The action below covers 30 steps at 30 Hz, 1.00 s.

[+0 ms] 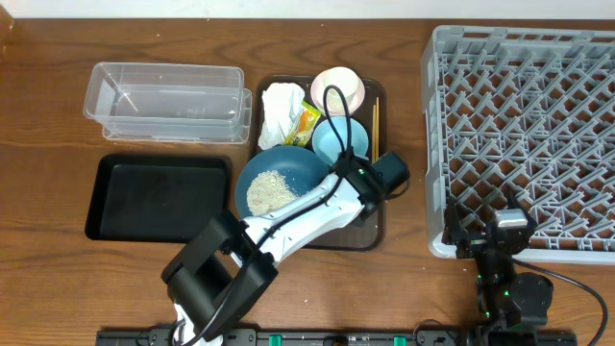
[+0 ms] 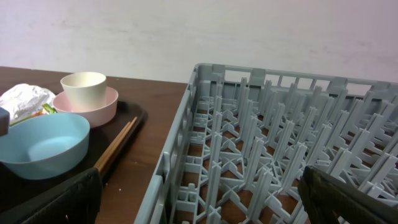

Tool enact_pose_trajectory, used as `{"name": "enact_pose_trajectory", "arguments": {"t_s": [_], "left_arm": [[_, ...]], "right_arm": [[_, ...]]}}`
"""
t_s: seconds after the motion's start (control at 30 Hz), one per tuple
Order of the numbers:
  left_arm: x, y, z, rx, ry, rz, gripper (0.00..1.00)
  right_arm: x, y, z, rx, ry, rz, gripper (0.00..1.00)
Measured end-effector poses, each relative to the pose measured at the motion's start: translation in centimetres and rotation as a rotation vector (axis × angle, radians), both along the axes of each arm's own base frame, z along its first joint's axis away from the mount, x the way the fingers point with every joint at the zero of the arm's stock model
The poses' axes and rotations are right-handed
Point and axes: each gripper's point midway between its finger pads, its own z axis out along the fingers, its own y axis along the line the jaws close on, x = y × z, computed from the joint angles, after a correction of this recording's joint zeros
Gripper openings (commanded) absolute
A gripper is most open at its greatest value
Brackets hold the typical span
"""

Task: Sort waste into correct bins and load items into the dishwasher rack
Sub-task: 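Grasp the blue plate rim with the left gripper and lift, then carry the plate left and tip rice onto the black tray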

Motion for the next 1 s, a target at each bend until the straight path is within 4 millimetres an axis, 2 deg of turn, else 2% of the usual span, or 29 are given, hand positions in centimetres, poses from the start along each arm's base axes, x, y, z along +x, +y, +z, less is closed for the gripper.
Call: {"name": "enact_pose_trajectory", "arguments": {"t_s": [0.2, 0.3, 0.4, 0.5, 0.63, 0.77, 0.87, 1.0], "left_arm": [[-0.2, 0.2, 1.1, 0.006, 0.006, 0.016, 0.06], [-0.2, 0.3, 2.4, -0.018, -0.011, 0.031, 0.06], [0.1, 0.4, 5.0, -0.084, -0.059, 0.052, 0.06], [0.9, 1.3, 8.4, -0.167, -0.119, 0.091, 0.06], [2.9, 4.4, 13.1, -0.284, -0.210, 0.196, 0.06], [4.6, 8.4, 15.8, -0.376, -0.252, 0.320, 0.06], [5.5, 10.8, 16.5, -0.429, -0.248, 0.401, 0.06], [6.6, 13.6, 16.4, -0.493, -0.215, 0.501, 0.06]], "right_arm": [[0.0, 0.0, 0.0, 0.000, 0.000, 0.000, 0.99], [0.0, 0.0, 0.0, 0.000, 0.000, 0.000, 0.99], [0.0, 0.0, 0.0, 0.000, 0.000, 0.000, 0.99], [0.0, 0.0, 0.0, 0.000, 0.000, 0.000, 0.99], [0.0, 0.0, 0.0, 0.000, 0.000, 0.000, 0.99], [0.0, 0.0, 0.0, 0.000, 0.000, 0.000, 0.99], [0.0, 0.0, 0.0, 0.000, 0.000, 0.000, 0.99], [0.0, 0.0, 0.0, 0.000, 0.000, 0.000, 0.99]]}}
